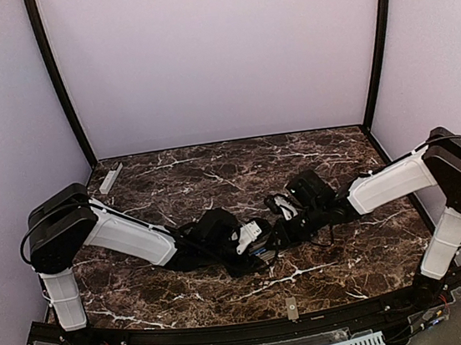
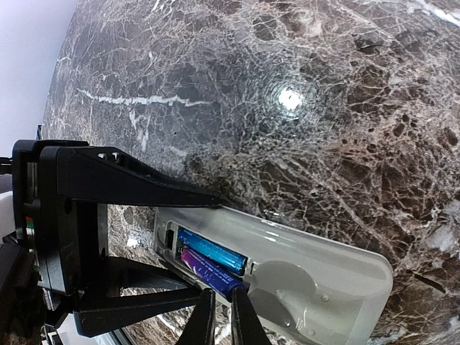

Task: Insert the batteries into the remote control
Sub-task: Adjust the battery in the battery compartment.

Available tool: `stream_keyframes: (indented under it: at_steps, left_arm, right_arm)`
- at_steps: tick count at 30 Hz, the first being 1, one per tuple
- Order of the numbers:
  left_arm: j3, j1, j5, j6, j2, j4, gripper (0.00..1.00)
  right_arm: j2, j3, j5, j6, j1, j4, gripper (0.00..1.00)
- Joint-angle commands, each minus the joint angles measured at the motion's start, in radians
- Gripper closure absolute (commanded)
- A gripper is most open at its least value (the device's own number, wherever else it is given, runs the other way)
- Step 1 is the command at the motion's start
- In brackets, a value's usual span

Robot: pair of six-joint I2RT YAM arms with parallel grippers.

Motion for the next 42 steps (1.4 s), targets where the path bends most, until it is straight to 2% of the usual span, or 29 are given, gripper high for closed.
stream_keyframes:
  at_steps: [1,16,19,23,28,30,35,37,42]
  left_arm:
    - [-0.014,-0.008,0.011,-0.016,0.066,-0.015,0.57]
    - [-0.019,-0.008,0.02,-0.016,0.074,0.002,0.57]
    - [-0.024,-0.008,0.023,-0.016,0.067,0.013,0.52]
    - [-0.038,-0.008,0.021,0.015,0.028,0.009,0.39]
    - [-0.032,-0.008,0.025,0.05,-0.025,-0.037,0.14]
    - [-0.023,-0.008,0.029,0.066,-0.043,-0.064,0.1]
    - [0.02,-0.003,0.017,0.109,-0.104,-0.158,0.11]
    - [0.051,0.013,0.048,0.12,-0.127,-0.231,0.14]
    - [0.172,0.058,0.123,0.168,-0.157,-0.481,0.33]
  right_arm:
    - [0.021,0.029,0.012,-0.012,0.017,0.005,0.93]
    - [0.052,0.079,0.065,-0.062,0.058,-0.113,0.98]
    - [0.031,0.082,0.072,-0.059,0.057,-0.12,0.96]
    - [-0.01,0.084,0.075,-0.056,0.041,-0.13,0.89]
    - [-0.065,0.079,0.064,-0.055,0.014,-0.133,0.83]
    - [-0.082,0.075,0.056,-0.055,0.004,-0.13,0.83]
    - [-0.123,0.062,0.046,-0.061,-0.02,-0.13,0.83]
    - [-0.138,0.049,0.042,-0.064,-0.033,-0.13,0.83]
    - [-0.173,0.015,0.032,-0.072,-0.062,-0.123,0.83]
